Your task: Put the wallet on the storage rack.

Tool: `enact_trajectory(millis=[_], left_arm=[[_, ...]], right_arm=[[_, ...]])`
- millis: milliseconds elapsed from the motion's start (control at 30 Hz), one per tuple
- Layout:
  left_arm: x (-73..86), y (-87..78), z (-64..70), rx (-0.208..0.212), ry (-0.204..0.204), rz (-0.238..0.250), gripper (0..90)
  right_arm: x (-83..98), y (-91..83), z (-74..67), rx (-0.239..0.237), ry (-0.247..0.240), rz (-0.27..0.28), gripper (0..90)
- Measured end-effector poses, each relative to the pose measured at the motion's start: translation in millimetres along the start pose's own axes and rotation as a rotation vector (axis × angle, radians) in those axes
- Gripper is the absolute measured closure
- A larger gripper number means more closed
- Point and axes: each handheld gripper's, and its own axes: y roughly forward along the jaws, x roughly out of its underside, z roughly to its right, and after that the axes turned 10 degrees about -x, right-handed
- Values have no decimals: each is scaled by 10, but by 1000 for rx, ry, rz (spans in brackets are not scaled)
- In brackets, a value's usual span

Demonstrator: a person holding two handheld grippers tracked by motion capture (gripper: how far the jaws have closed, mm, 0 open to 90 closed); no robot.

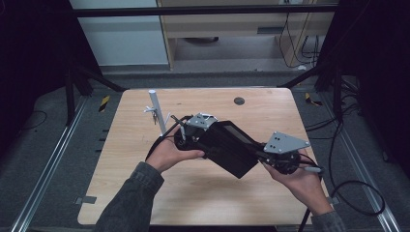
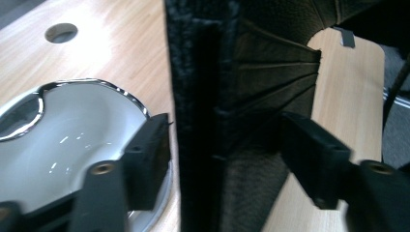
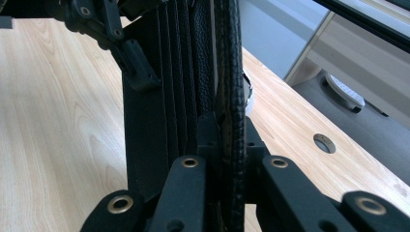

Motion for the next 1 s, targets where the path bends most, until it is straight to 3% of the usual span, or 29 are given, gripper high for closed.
enact_trajectory(millis=[67,233,300,433,633,700,767,900,967,1000], left_arm=[[3,-2,-3,3,7,-10,507],[-30,-46,4,40,-6,-46,697],[-66,-86,19,49,-8,-40,796],[-177,-155,88,13,7,-66,804],[-366,-312,128,-43,46,-98,807],[-399,-360,118,-59,43,-104,807],[-420,-423,90,-66,35,-105,807],[-478,-540,7,-93,31,-125,807],[-520,-614,-46,-115,27,-129,807],[-541,-649,-67,-122,24,-128,806]], right_arm=[[23,8,3,-2,-1,-5,847],[113,35,15,-12,6,-10,844],[164,66,8,8,-7,-41,829],[267,126,-1,7,5,-44,802],[423,200,-57,-31,53,-100,535],[498,215,-83,-57,81,-99,492],[593,253,-109,-89,116,-87,392],[775,393,-125,-62,170,-81,273],[864,478,-109,-25,213,-76,246],[911,527,-89,3,237,-99,222]])
